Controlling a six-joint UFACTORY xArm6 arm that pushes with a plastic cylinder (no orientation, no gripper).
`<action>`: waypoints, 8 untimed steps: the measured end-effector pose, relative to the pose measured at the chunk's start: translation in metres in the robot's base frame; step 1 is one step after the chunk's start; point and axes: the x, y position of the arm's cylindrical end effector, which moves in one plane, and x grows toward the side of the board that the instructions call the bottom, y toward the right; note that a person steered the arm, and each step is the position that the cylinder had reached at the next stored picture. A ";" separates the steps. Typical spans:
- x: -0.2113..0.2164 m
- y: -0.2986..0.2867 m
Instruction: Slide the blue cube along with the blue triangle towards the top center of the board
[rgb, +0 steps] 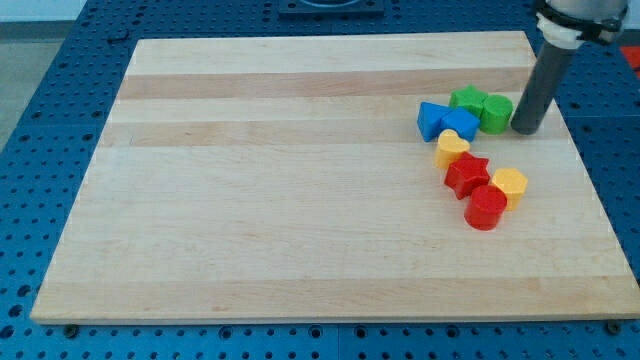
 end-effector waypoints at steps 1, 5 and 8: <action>0.014 0.008; 0.014 -0.076; 0.012 -0.112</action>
